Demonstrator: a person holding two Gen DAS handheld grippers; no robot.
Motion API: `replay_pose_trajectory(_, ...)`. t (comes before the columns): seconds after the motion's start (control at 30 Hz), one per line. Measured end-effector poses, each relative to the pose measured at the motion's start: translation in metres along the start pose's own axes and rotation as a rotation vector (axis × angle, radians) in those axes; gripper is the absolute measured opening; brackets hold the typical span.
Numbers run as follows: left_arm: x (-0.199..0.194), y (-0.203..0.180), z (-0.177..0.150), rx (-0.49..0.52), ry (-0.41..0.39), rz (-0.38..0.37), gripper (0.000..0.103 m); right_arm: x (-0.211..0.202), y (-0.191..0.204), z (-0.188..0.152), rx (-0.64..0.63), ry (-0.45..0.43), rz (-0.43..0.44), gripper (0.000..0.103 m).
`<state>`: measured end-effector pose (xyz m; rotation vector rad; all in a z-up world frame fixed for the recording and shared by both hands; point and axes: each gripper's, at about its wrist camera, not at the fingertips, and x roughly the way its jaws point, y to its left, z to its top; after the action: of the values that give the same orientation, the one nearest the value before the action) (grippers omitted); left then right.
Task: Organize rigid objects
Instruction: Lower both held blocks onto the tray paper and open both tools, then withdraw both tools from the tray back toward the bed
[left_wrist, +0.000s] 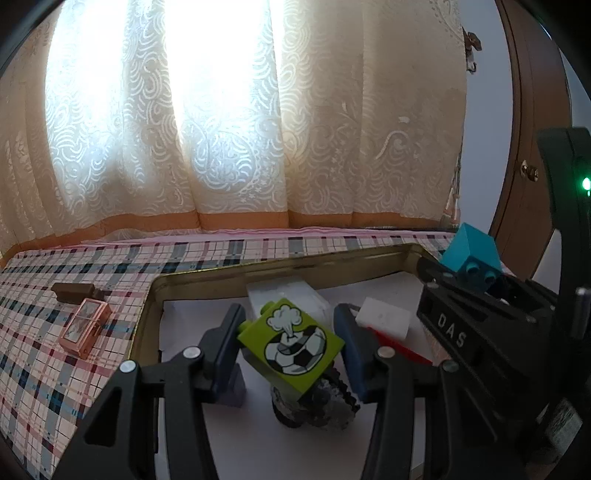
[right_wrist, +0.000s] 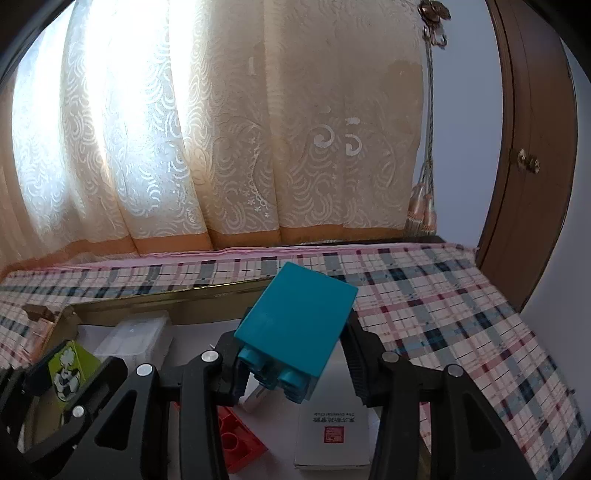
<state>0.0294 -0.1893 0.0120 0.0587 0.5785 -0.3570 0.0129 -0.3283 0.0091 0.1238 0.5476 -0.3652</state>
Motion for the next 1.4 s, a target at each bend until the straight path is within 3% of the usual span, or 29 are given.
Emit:
replay_pose_trajectory(0.2, 0.001, -0.001, -0.001, 0.033, 0.002, 0.054, 0.049, 0.009, -0.001, -0.002, 0.054, 0.069, 0.159, 0.048)
replay_pose_trajectory(0.33, 0.003, -0.004, -0.003, 0.058, 0.004, 0.051, 0.050, 0.012, 0.006, -0.003, 0.045, 0.108, 0.206, 0.052)
replay_pose_trajectory(0.37, 0.002, -0.005, -0.003, 0.063, 0.000, 0.048, 0.059, 0.011, 0.007, -0.003, 0.043, 0.111, 0.205, 0.064)
replay_pose_trajectory(0.4, -0.001, -0.007, -0.004, 0.069, -0.010, 0.035, 0.070, 0.009, 0.007, -0.003, 0.044, 0.110, 0.205, 0.071)
replay_pose_trajectory(0.43, -0.004, -0.009, -0.003, 0.080, -0.019, 0.031, 0.094, 0.007, 0.006, -0.002, 0.048, 0.097, 0.210, 0.077)
replay_pose_trajectory(0.47, -0.010, -0.010, -0.002, 0.083, -0.039, 0.067, 0.102, 0.002, 0.004, -0.002, 0.058, 0.073, 0.214, 0.079)
replay_pose_trajectory(0.53, -0.017, -0.012, -0.003, 0.093, -0.086, 0.071, 0.103, -0.007, -0.002, -0.001, 0.090, 0.022, 0.221, 0.084)
replay_pose_trajectory(0.77, -0.020, 0.001, -0.002, 0.033, -0.077, 0.006, 0.103, -0.025, -0.032, -0.006, 0.235, -0.094, 0.188, 0.085)
replay_pose_trajectory(0.9, -0.026, 0.009, -0.003, 0.006, -0.106, 0.011, 0.103, -0.031, -0.042, -0.010, 0.287, -0.145, 0.169, 0.085)
replay_pose_trajectory(1.07, -0.030, 0.015, -0.006, 0.002, -0.137, 0.061, 0.103, -0.040, -0.039, -0.014, 0.257, -0.220, 0.109, 0.085)
replay_pose_trajectory(1.27, -0.041, 0.024, -0.006, -0.020, -0.216, 0.145, 0.103, -0.074, -0.025, -0.021, 0.171, -0.428, 0.034, 0.085)
replay_pose_trajectory(1.4, -0.044, 0.033, -0.007, -0.041, -0.247, 0.177, 0.103, -0.082, -0.017, -0.023, 0.146, -0.464, 0.015, 0.086)
